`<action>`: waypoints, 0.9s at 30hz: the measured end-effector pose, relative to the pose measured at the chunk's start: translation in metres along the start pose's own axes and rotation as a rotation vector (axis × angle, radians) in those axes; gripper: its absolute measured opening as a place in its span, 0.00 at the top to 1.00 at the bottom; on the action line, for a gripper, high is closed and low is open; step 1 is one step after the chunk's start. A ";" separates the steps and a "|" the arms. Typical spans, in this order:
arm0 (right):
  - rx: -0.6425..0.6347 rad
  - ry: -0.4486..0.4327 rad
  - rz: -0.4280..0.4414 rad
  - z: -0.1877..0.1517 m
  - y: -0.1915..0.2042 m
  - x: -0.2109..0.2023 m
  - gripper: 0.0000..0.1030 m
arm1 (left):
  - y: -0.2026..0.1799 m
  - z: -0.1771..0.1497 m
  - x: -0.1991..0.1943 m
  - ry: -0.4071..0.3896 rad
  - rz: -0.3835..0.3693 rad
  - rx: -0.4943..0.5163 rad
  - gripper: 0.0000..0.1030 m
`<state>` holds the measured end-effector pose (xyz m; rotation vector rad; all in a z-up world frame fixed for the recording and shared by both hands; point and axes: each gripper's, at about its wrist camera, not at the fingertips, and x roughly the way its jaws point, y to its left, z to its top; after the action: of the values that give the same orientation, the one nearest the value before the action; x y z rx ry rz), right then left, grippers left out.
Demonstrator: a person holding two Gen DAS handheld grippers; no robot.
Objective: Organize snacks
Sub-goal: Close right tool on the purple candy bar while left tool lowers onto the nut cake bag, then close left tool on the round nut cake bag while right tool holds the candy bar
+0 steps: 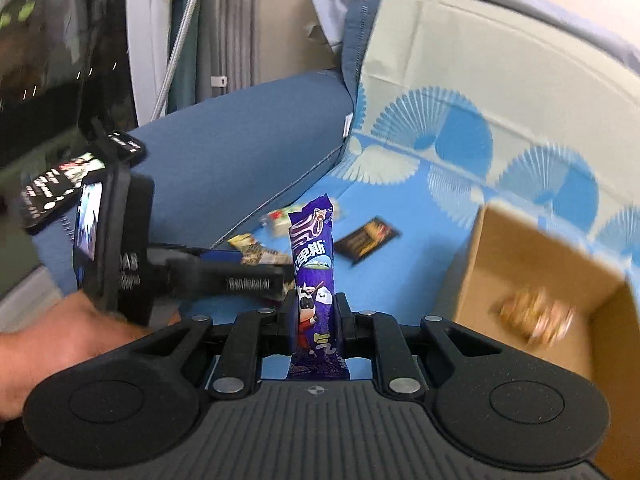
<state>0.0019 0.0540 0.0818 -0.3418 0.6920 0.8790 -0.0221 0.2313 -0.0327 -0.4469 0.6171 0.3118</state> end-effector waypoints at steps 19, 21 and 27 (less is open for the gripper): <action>0.204 0.175 0.034 -0.081 0.014 0.085 0.81 | 0.002 -0.028 -0.004 0.228 -0.023 0.009 0.17; 0.192 0.171 0.038 -0.082 0.015 0.086 0.81 | -0.002 -0.030 -0.001 0.237 0.002 0.030 0.16; 0.196 0.182 0.051 -0.085 0.012 0.089 0.75 | -0.022 -0.035 0.012 0.264 0.056 0.137 0.05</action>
<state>-0.0035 0.0678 -0.0404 -0.2310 0.9516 0.8265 -0.0213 0.1970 -0.0589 -0.3414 0.9040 0.2637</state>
